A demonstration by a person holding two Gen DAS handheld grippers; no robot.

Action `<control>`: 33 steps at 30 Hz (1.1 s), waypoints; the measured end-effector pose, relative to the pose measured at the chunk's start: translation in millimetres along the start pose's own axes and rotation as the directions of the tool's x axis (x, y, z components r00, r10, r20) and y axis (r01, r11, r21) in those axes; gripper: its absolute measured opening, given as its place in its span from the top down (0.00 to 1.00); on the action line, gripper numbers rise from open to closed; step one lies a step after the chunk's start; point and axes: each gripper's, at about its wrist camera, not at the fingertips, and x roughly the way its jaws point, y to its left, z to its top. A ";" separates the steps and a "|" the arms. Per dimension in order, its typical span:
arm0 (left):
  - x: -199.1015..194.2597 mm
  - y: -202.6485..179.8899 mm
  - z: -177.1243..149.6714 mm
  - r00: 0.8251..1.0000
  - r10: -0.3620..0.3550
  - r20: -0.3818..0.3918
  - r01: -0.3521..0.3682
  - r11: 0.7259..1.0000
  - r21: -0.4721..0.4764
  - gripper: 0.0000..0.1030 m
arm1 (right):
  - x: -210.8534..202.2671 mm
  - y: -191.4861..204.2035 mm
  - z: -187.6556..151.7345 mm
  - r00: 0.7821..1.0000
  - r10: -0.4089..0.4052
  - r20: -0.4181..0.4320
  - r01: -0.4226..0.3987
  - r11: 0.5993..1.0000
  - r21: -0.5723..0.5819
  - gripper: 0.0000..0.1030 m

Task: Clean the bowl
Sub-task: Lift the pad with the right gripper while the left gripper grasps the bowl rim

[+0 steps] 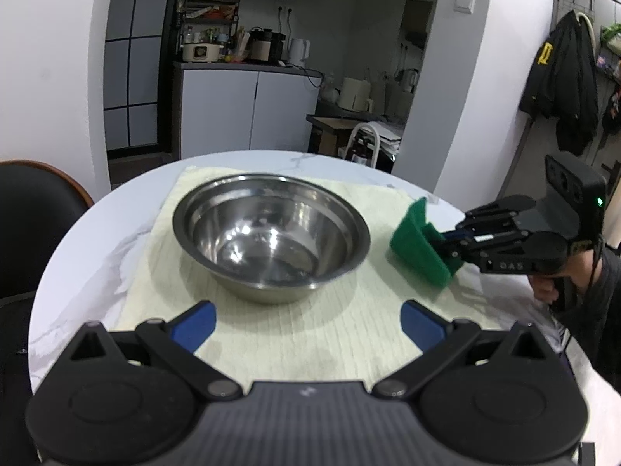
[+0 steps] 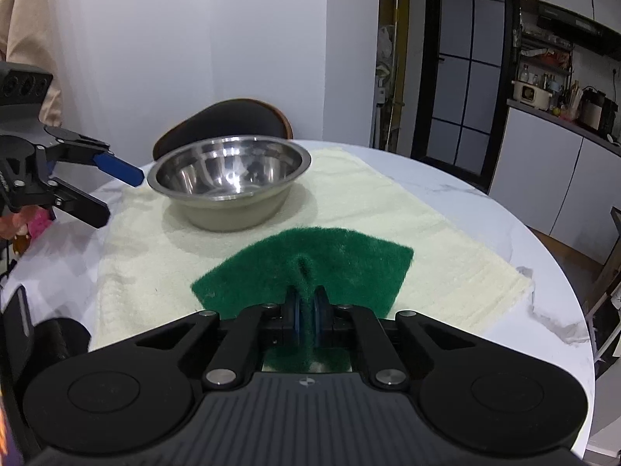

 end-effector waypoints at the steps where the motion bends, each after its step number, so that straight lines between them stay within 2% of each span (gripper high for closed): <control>1: 0.6 1.8 2.7 1.000 -0.003 0.005 0.003 1.000 -0.009 0.00 | -2.7 1.0 2.9 1.000 -0.002 0.008 0.002 1.000 -0.004 0.93; 6: 6.4 12.6 13.9 1.000 -0.006 0.022 0.008 0.998 -0.066 0.00 | -15.9 8.7 20.6 0.998 0.006 0.058 -0.005 1.000 -0.023 0.93; 9: 16.9 23.1 19.2 1.000 0.027 0.004 -0.026 0.993 -0.113 0.02 | -19.5 14.3 31.9 0.996 0.021 0.082 -0.018 0.999 -0.038 0.93; 14: 28.2 36.2 16.0 0.998 0.052 -0.024 -0.055 0.984 -0.170 0.11 | -12.8 27.9 49.0 0.994 0.054 0.092 -0.047 0.996 -0.080 0.93; 16: 32.3 39.4 14.2 0.998 0.050 -0.037 -0.056 0.981 -0.185 0.18 | -7.3 33.0 54.8 0.994 0.071 0.088 -0.063 0.993 -0.095 0.93; 19: 35.2 41.7 12.3 0.998 0.047 -0.039 -0.054 0.978 -0.199 0.20 | 3.4 39.6 61.9 0.993 0.091 0.071 -0.083 0.990 -0.115 0.93; 26: 37.3 41.6 14.2 0.997 0.058 -0.057 -0.068 0.979 -0.193 0.47 | 27.5 53.1 66.3 0.993 0.121 0.008 -0.119 0.985 -0.126 0.93; 33: 35.7 34.8 10.6 0.998 0.054 -0.044 -0.061 0.983 -0.173 0.49 | 32.1 56.5 57.9 0.993 0.113 -0.025 -0.115 0.988 -0.104 0.93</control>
